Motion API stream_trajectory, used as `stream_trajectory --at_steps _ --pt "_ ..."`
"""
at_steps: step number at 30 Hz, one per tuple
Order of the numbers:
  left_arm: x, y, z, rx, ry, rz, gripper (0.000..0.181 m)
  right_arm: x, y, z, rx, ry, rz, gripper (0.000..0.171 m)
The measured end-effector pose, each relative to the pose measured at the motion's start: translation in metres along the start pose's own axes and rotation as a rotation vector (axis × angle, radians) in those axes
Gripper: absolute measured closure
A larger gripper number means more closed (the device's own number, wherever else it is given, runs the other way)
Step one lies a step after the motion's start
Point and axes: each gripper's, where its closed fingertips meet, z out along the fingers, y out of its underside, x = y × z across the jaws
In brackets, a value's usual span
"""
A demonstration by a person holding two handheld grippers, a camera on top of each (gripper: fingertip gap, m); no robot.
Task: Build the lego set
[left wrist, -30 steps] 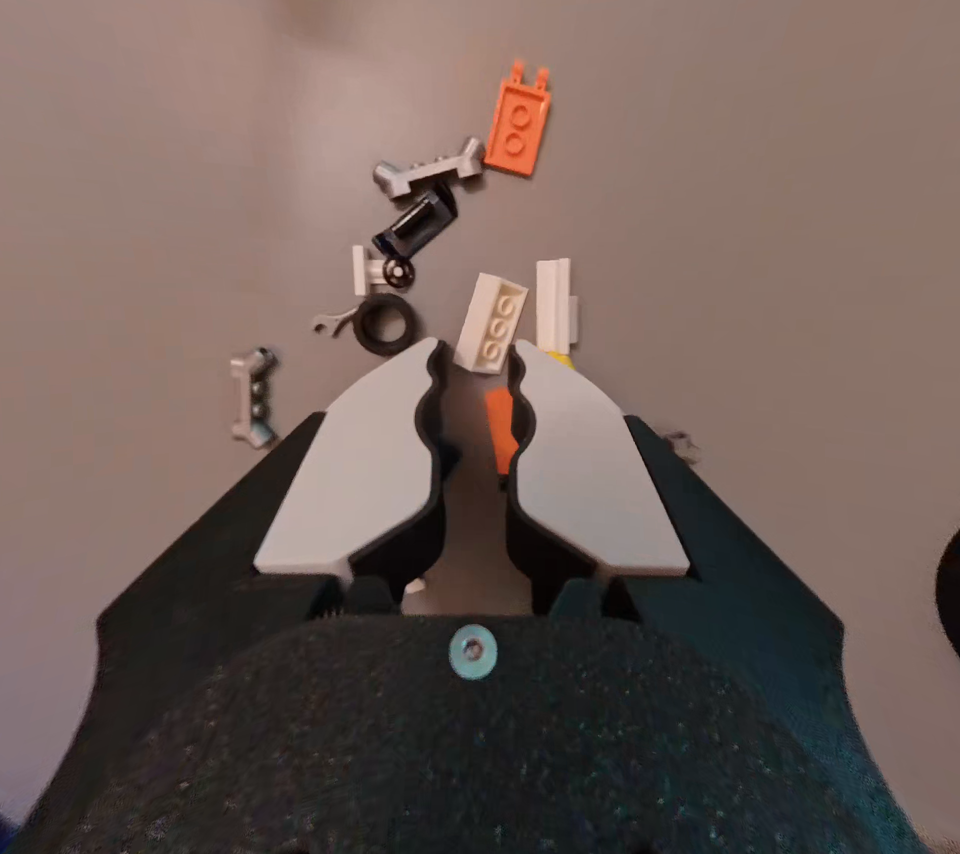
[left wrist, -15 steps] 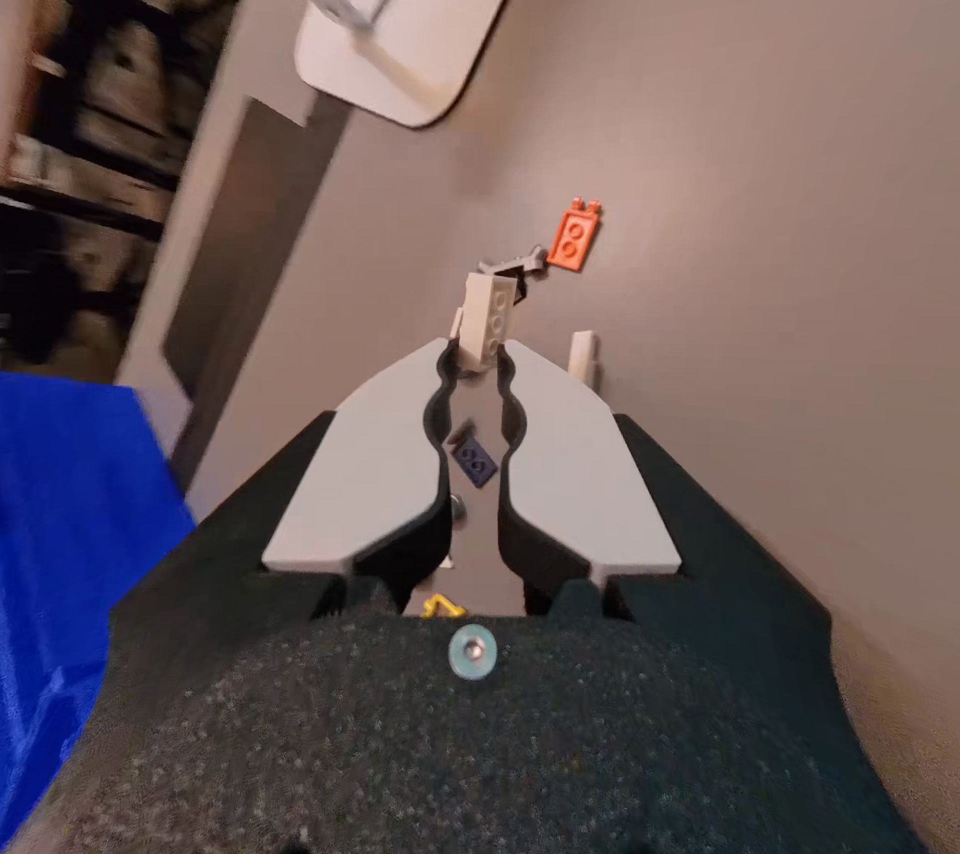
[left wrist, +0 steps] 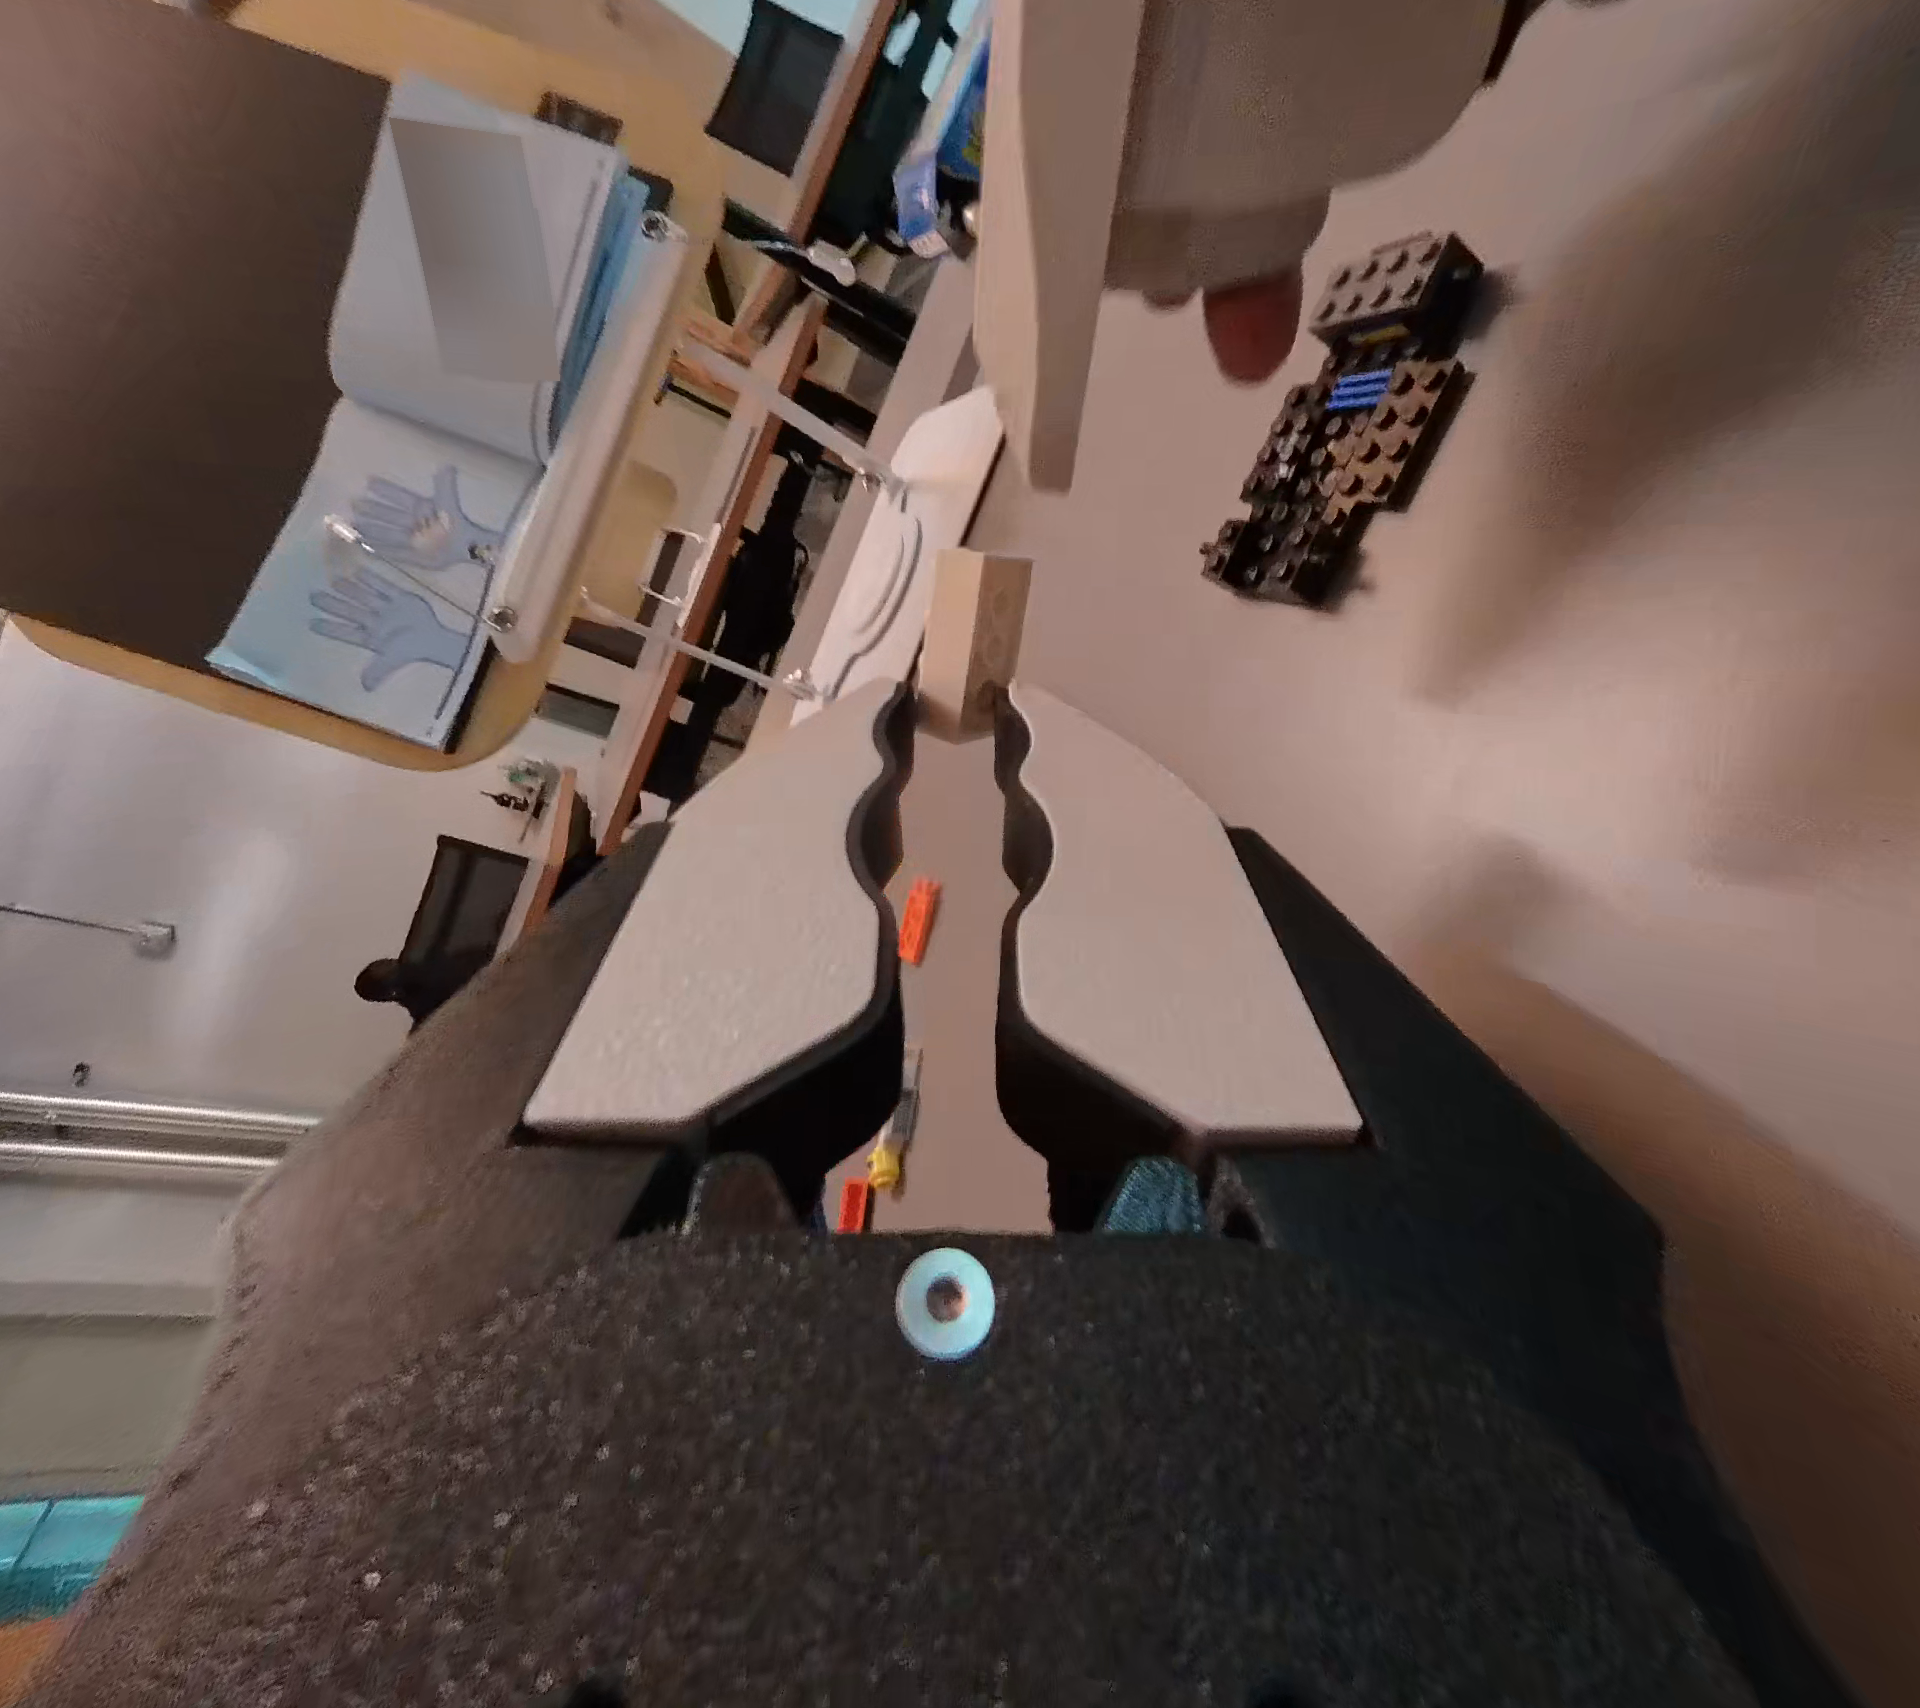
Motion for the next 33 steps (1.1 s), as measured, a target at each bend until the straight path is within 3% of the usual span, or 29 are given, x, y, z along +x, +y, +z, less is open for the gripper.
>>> stream_trajectory --at_steps 7,14,15,19,22,26,29,33 --pt "-0.004 0.001 -0.001 0.014 -0.041 0.000 0.167 -0.003 -0.007 0.017 -0.004 -0.047 0.005 0.130" --pt "0.002 -0.005 0.000 0.038 -0.040 0.043 0.167 -0.008 -0.008 0.016 0.037 -0.108 0.066 0.143" --pt "0.003 -0.005 0.000 0.037 -0.041 0.050 0.167 -0.008 -0.007 0.016 0.035 -0.110 0.056 0.157" --pt "0.015 -0.001 0.000 0.057 0.059 0.039 0.166 -0.002 0.000 0.017 -0.018 -0.059 -0.114 0.159" --pt "0.025 0.012 -0.006 0.068 0.264 -0.141 0.151 0.015 0.016 0.019 -0.137 0.024 -0.410 0.160" --pt "-0.011 0.024 -0.015 0.113 0.312 -0.588 0.154 0.021 0.032 0.035 -0.282 0.059 -0.690 0.159" --pt "-0.033 0.035 -0.016 0.129 0.299 -0.822 0.157 0.019 0.040 0.051 -0.361 0.061 -0.767 0.159" --pt "-0.038 0.049 -0.015 0.106 0.288 -0.948 0.160 0.020 0.048 0.054 -0.404 0.039 -0.744 0.151"
